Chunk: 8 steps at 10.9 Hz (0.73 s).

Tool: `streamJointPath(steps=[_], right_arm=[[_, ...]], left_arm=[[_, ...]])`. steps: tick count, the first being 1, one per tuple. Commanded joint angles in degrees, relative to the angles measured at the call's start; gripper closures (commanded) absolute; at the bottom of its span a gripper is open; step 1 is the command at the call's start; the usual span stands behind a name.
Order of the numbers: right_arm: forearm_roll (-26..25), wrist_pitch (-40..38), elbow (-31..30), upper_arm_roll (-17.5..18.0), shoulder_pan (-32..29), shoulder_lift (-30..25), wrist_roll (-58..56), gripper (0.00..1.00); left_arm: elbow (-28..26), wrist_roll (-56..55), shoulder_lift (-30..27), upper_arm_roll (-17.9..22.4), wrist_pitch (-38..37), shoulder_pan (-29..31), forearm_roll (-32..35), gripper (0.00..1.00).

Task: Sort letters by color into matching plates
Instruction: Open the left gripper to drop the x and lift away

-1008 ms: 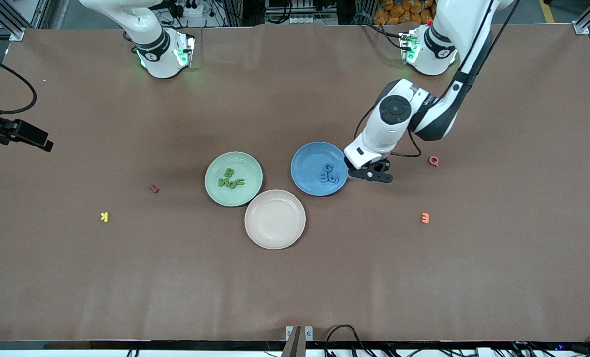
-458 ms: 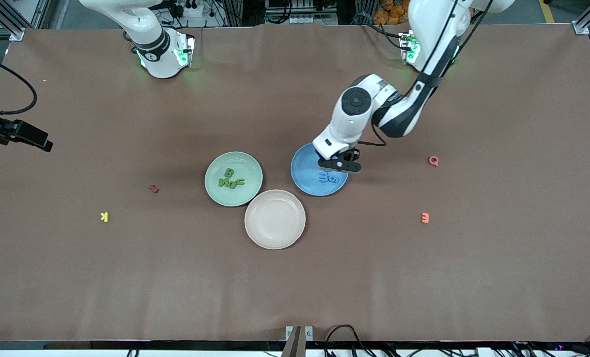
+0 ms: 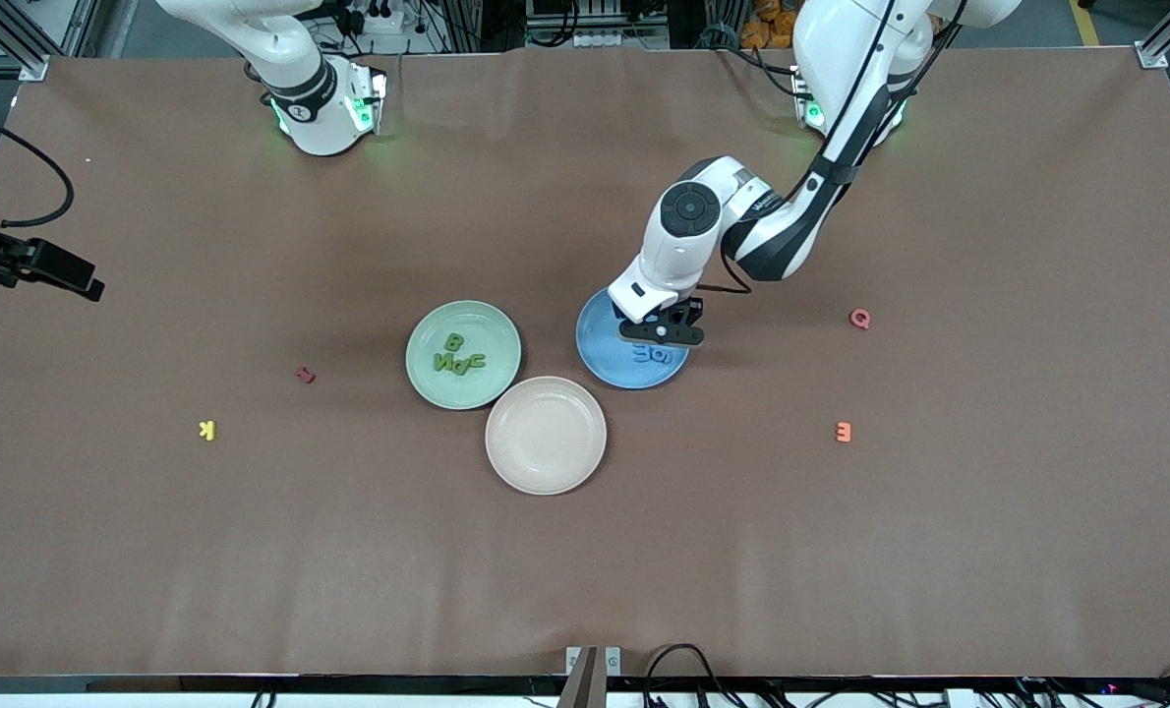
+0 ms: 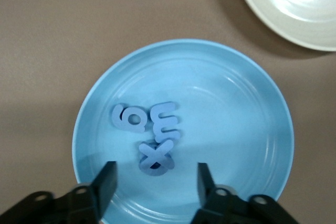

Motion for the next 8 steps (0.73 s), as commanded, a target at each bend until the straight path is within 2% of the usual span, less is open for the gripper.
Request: streamJointPath(steps=[1,8], right_arm=[[-0.95,0.17,-0.48,0.67,-0.5,-0.37,0.37,0.0],[-1.04,0.26,-0.39,0.67,-0.41,0.16,0.37,0.0]], left_arm=[[0.46,-0.26,-3.54,0.27,-2.1,1.32,-0.53,0.0],[0.37,4.93,-16.81,0.18,-11.86,11.07,-0.09,0.0]])
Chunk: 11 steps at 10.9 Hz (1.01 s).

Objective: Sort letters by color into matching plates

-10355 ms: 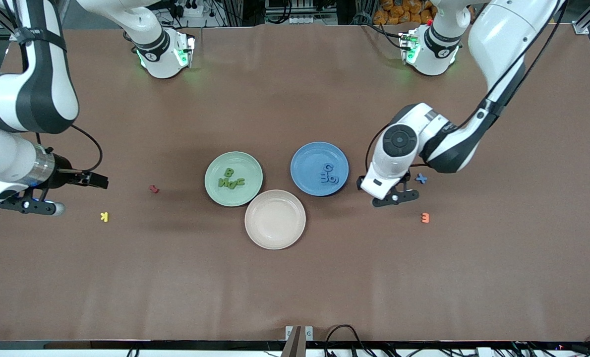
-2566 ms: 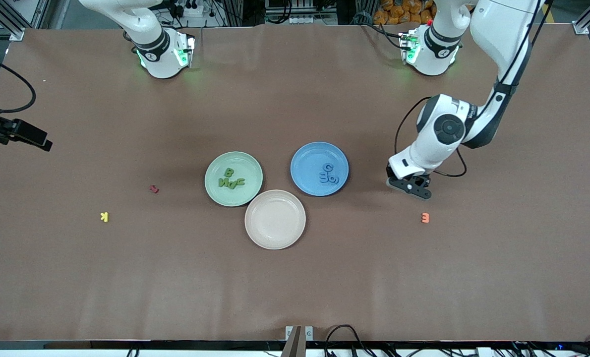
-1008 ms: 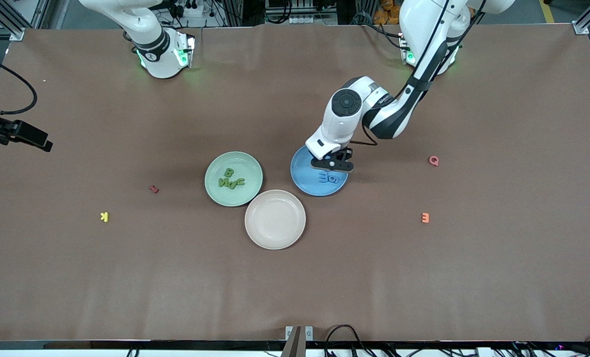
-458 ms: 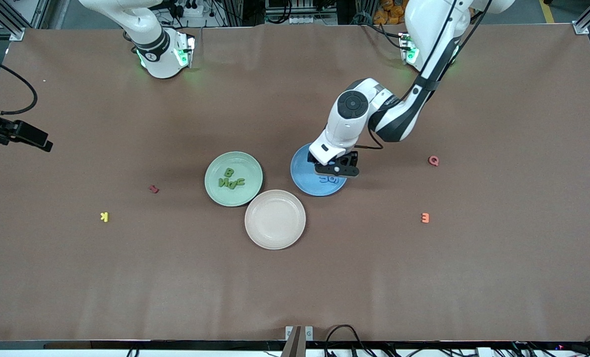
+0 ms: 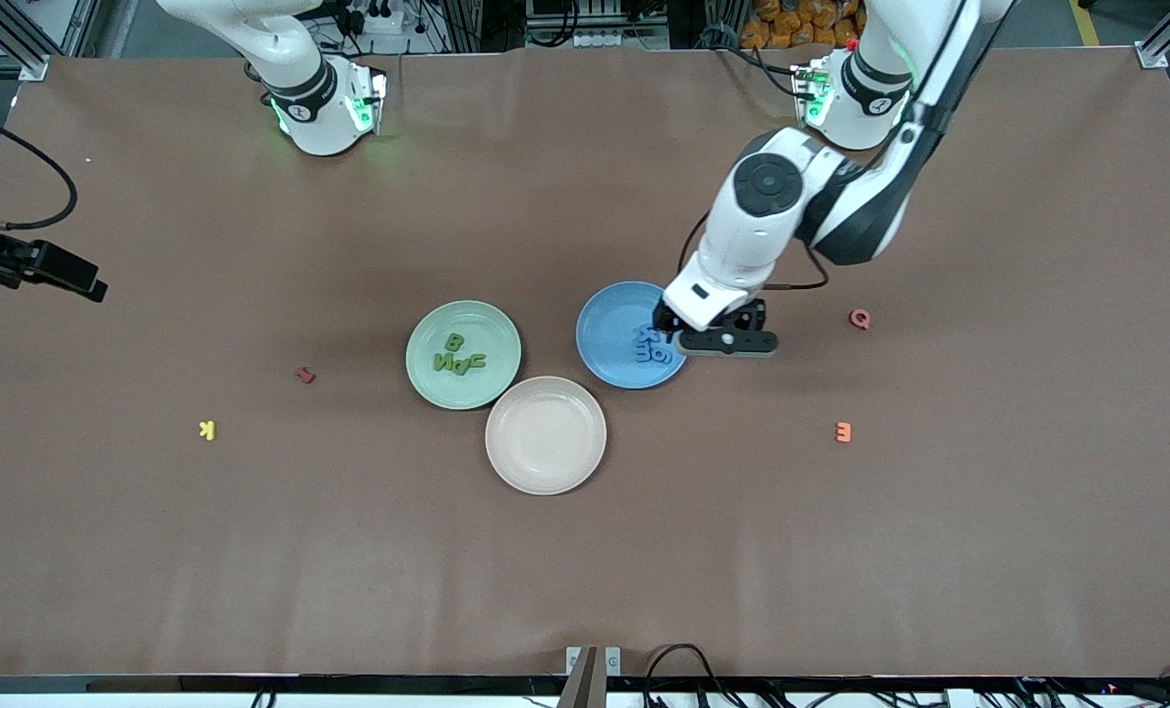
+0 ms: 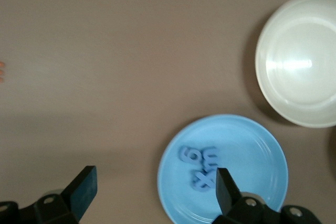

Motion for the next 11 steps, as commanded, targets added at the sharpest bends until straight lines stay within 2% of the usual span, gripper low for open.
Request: streamJointPath(steps=[1,5,8,11], right_arm=[[-0.99,0.26,-0.21,0.57,-0.41,-0.04,0.37,0.0],[-0.99,0.26,-0.13,0.57,-0.5,-0.04,0.37,0.0],[-0.99,0.35,-0.04,0.57,-0.5,-0.04,0.37,0.0],[-0.99,0.35,0.05,0.57,-0.5,-0.04,0.37,0.0]], left_arm=[[-1.2,1.68,-6.74,-0.31,-3.66,4.57,-0.1,0.0],[-1.2,1.85,-13.6,-0.31,-9.19,10.37,-0.1,0.0],[-1.11,13.14,-17.21,-0.92,-12.44,16.7,-0.27,0.0],[0.2,15.3,-20.99,-0.4,-17.98,18.91,-0.45,0.0]])
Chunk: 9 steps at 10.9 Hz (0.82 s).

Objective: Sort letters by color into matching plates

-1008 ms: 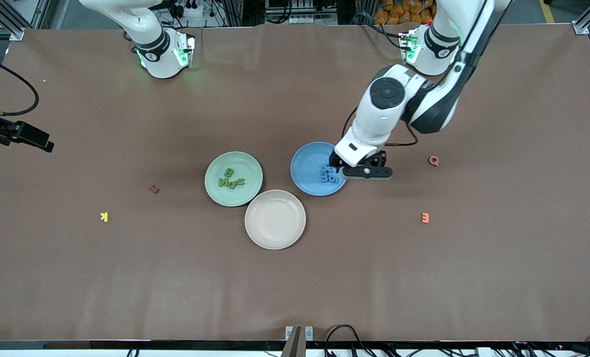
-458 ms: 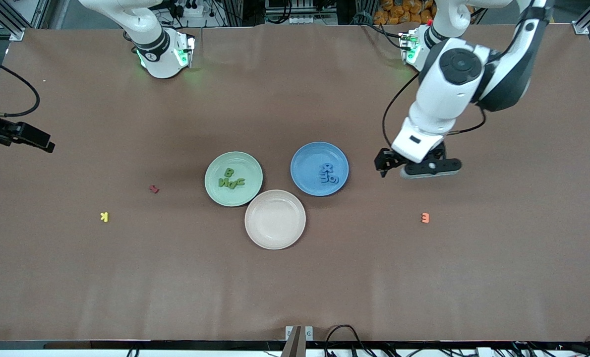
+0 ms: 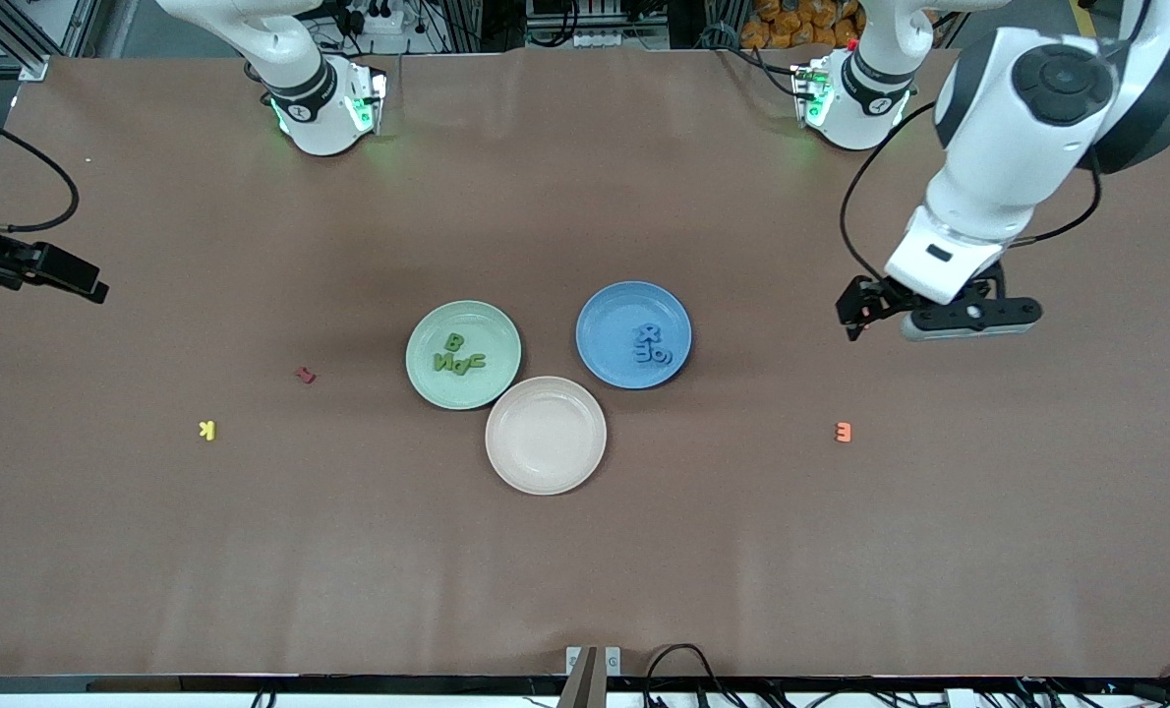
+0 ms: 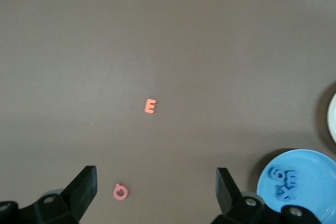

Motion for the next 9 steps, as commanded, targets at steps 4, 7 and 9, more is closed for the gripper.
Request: streamJointPath(steps=[4,7,9], right_arm=[[-0.94,0.2,0.0,0.56,-0.5,-0.16,0.37,0.0],[-0.94,0.2,0.0,0.56,-0.5,-0.16,0.37,0.0],[-0.94,0.2,0.0,0.56,-0.5,-0.16,0.37,0.0]], left_arm=[[13.73,5.53,-1.37,-0.18,-18.4,3.83,-1.16,0.0],[15.94,12.3,-1.63,3.59,-20.69,3.93,-5.11,0.0],[19.01,13.63,-1.72,5.26,-24.82,3.75,-5.12,0.0]])
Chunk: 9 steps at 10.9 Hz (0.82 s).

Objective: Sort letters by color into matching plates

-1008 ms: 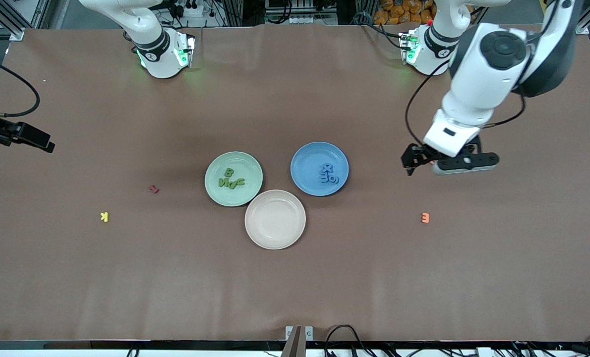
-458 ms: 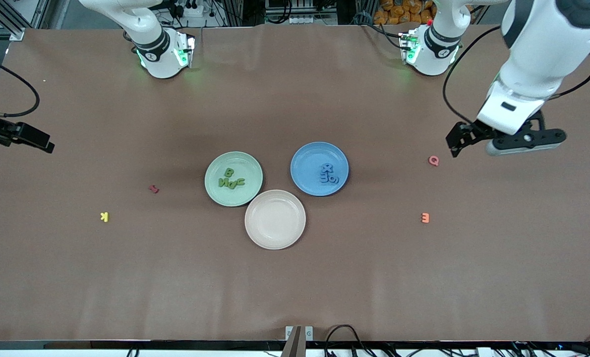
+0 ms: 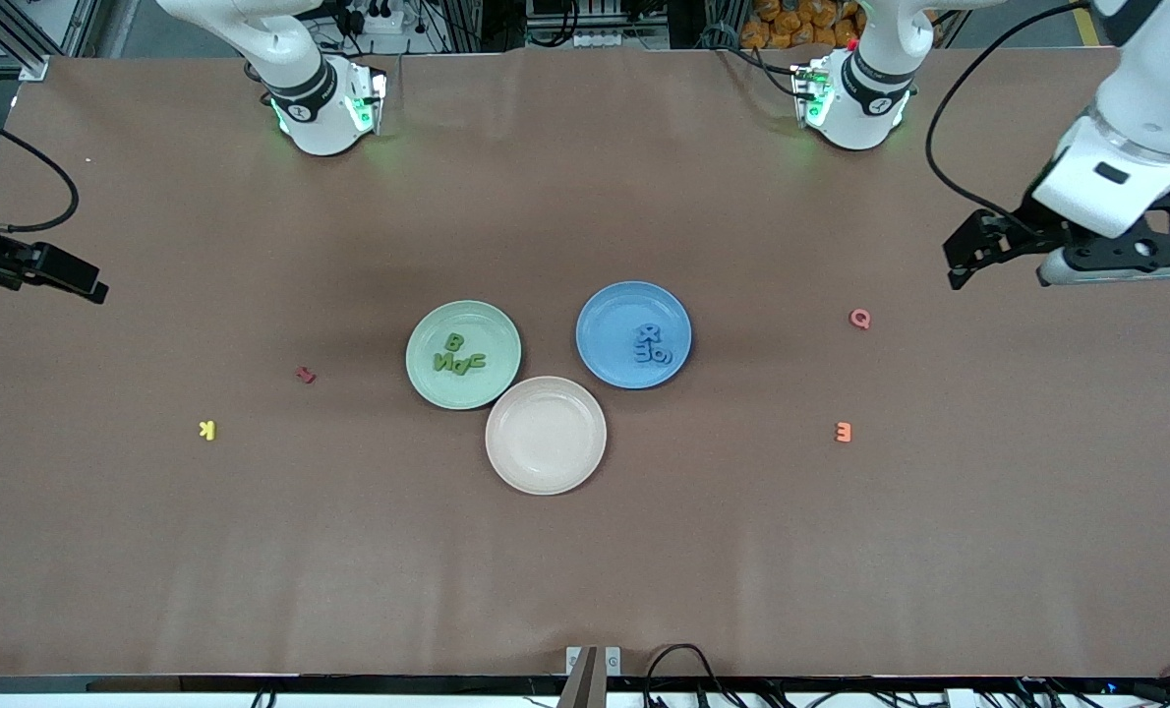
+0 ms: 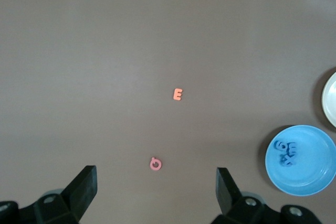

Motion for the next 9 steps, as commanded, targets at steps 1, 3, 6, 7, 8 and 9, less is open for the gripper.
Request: streamJointPath(steps=[1,3,6,7,8,9], right_arm=[[-0.93,0.14,-0.09,0.57,-0.5,-0.16,0.37,0.0],[-0.93,0.14,0.0,0.57,-0.5,-0.16,0.37,0.0],[-0.93,0.14,-0.09,0.57,-0.5,-0.16,0.37,0.0],[-0.93,0.05,-0.09,0.57,-0.5,-0.16,0.37,0.0],[-0.93,0.05,-0.17,0.57,-0.5,-0.16,0.37,0.0],[-0.93,0.05,-0.17,0.57,-0.5,-0.16,0.37,0.0]], left_arm=[[5.7,3.28,1.04,2.45,-5.98,-0.03,-1.8,0.0],[5.72,6.87,1.22,4.73,-5.99,-0.3,-2.77,0.0],[5.19,9.61,2.18,6.93,-5.81,-1.0,-3.21,0.0],[5.19,9.96,2.71,7.29,-5.38,-1.35,-3.21,0.0],[5.1,9.96,2.8,7.29,-4.07,-1.44,-3.21,0.0],[5.1,9.96,3.32,7.29,-3.45,-1.53,-3.13,0.0]])
